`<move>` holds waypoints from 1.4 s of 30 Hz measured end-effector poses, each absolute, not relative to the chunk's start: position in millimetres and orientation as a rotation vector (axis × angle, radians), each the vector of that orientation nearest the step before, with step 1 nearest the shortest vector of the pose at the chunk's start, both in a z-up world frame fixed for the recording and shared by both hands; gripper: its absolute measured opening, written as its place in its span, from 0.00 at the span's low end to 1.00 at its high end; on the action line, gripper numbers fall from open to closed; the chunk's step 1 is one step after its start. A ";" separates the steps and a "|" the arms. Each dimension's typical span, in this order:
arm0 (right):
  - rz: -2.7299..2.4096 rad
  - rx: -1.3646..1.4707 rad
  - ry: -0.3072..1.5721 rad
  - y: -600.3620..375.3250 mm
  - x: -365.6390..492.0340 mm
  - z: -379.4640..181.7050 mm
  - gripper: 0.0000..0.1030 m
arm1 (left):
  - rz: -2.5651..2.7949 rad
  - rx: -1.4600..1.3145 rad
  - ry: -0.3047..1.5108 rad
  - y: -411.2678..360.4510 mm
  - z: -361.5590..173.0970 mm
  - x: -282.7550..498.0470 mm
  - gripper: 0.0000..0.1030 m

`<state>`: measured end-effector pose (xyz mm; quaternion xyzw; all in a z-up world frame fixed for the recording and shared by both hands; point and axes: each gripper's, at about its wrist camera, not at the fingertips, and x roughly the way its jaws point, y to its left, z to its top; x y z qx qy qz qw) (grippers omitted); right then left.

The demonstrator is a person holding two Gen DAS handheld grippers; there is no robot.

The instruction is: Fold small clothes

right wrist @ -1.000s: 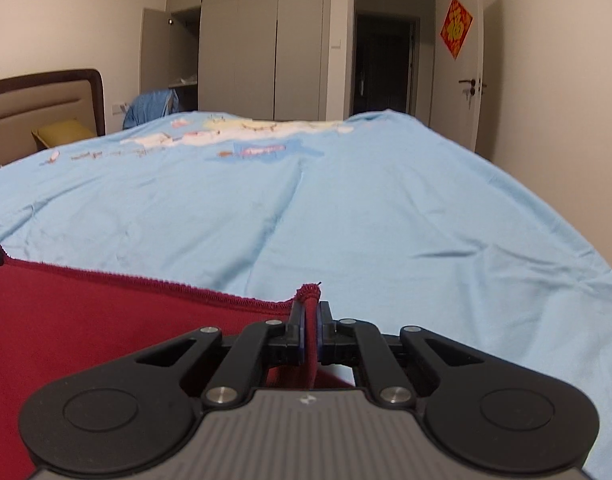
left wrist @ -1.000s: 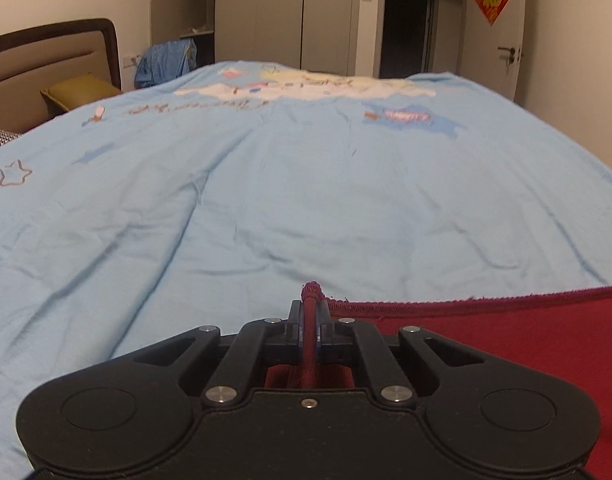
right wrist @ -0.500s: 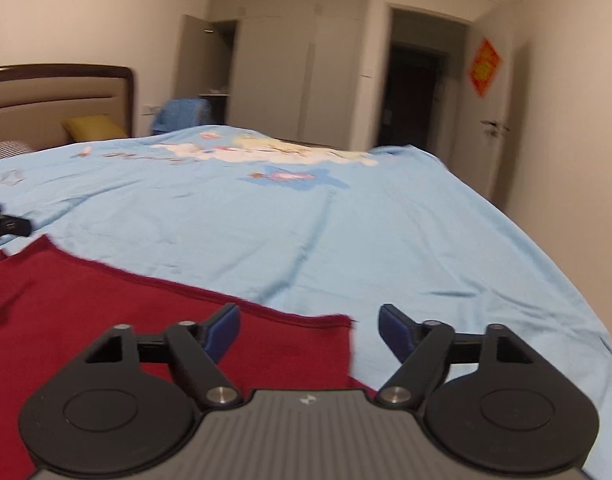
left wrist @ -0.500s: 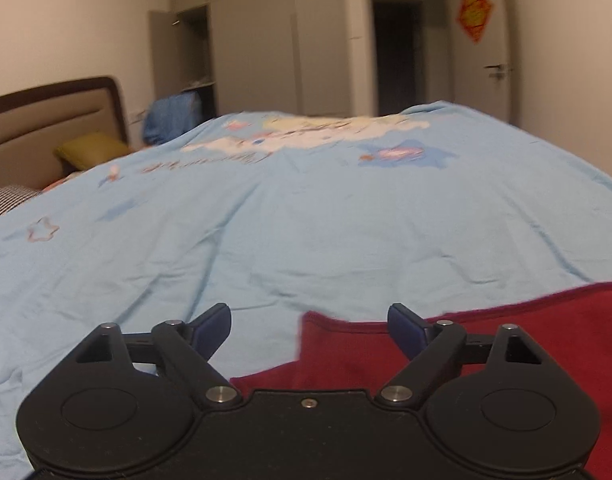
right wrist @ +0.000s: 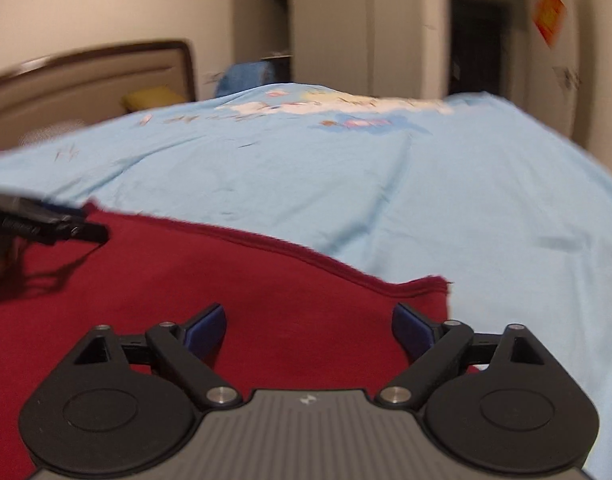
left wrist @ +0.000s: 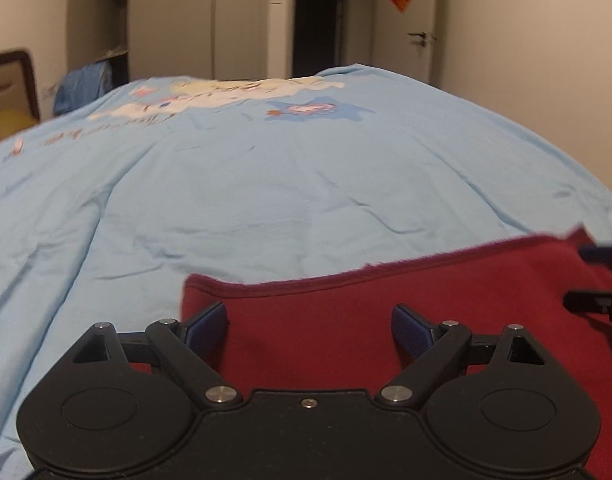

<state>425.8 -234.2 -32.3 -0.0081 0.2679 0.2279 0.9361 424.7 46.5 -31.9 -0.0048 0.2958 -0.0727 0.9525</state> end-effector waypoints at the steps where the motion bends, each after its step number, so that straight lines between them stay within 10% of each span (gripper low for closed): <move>1: 0.471 0.052 0.552 -245.5 429.3 -37.8 0.91 | -0.144 -0.055 0.596 55.3 -35.0 428.1 0.92; 22: 0.449 0.184 0.526 -269.7 425.3 -34.5 0.93 | -0.178 -0.188 0.575 76.5 -48.9 434.3 0.99; 42: 0.172 -0.005 0.352 -192.8 257.5 -52.1 1.00 | 0.021 -0.062 0.377 15.3 -48.6 280.1 0.99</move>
